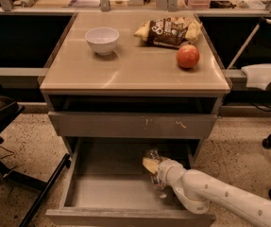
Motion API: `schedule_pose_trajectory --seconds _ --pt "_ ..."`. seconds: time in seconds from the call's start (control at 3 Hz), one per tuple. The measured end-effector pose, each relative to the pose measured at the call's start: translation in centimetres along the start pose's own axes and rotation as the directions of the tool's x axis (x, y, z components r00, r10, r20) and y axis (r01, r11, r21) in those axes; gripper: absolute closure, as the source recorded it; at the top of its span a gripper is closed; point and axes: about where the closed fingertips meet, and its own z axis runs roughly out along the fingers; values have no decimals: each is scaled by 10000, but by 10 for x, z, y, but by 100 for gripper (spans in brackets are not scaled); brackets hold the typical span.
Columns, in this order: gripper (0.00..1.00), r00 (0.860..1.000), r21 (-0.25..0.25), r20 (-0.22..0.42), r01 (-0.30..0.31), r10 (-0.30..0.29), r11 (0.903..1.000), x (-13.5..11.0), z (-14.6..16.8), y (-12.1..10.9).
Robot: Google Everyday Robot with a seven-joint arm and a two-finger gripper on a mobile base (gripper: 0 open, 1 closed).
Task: Place water bottle into middle drawer
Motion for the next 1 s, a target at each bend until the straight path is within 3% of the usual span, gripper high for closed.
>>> schedule_pose_trajectory --seconds 0.67,1.0 --pt "11 10000 -1 0 0 0 10000 0 0 0" --pt "0 10000 -1 0 0 0 10000 0 0 0"
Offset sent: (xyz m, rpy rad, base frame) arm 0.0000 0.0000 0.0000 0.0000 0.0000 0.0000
